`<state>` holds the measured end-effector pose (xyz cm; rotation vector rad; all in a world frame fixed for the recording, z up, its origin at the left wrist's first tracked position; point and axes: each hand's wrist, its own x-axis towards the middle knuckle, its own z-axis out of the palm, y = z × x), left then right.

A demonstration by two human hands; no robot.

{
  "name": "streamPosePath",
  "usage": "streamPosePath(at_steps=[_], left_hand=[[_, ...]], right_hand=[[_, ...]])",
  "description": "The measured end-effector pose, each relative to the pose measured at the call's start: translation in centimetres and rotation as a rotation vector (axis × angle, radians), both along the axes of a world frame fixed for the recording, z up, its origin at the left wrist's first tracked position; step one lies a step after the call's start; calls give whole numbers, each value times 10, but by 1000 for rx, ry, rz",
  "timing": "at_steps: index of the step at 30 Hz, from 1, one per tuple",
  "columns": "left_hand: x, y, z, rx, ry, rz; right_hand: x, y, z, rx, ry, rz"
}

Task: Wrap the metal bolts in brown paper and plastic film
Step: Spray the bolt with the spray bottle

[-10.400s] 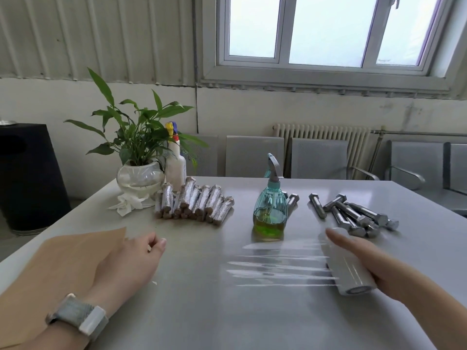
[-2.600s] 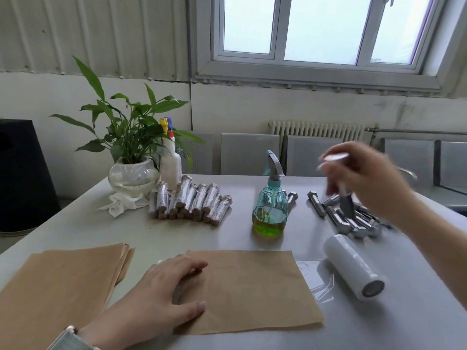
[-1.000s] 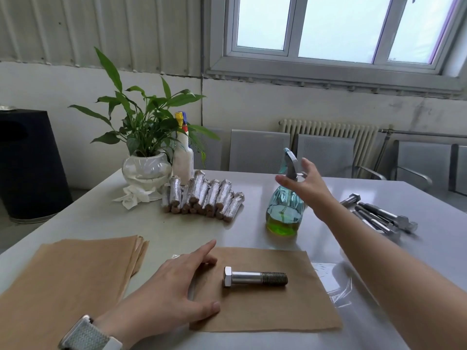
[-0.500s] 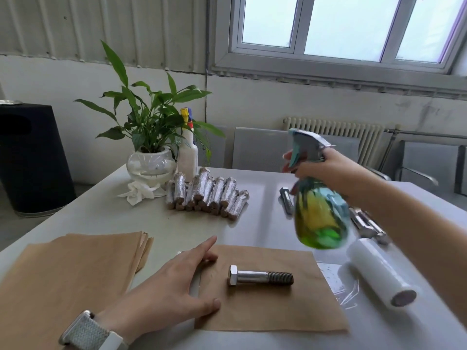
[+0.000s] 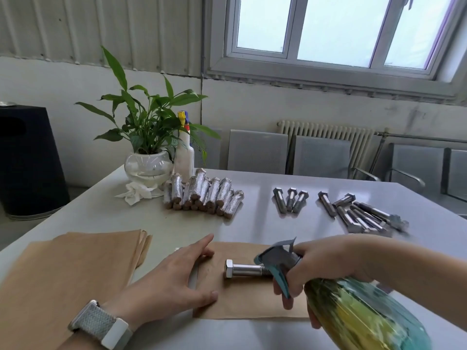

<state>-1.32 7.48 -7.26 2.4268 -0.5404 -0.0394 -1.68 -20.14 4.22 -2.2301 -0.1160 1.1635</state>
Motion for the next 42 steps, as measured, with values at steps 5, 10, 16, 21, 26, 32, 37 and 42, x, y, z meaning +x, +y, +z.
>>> streamPosePath(at_steps=[5,10,16,21,26,32,37,42], left_hand=[[1,0,-1,8,-25,6],[2,0,-2,13,-23,4],[2,1,-2,16,-18,-2],[2,-1,0,19,-17,-3],[1,0,0,16,-22,-8],[1,0,0,23,-34,-7],[1,0,0,33,-41,-12],[2,1,0,25,-33,-12]], right_hand=[[2,4,0,-83,-108,11],[-3,-18,2,-83,-66,-36],[-9,-42,-1,-87,-51,-132],[-4,-47,4,-57,-28,-121],[32,-60,35,145,-375,-270],[111,-42,10,347,-963,-529],[144,-29,-30,452,-1082,-631],[161,-33,-37,418,-1109,-674]])
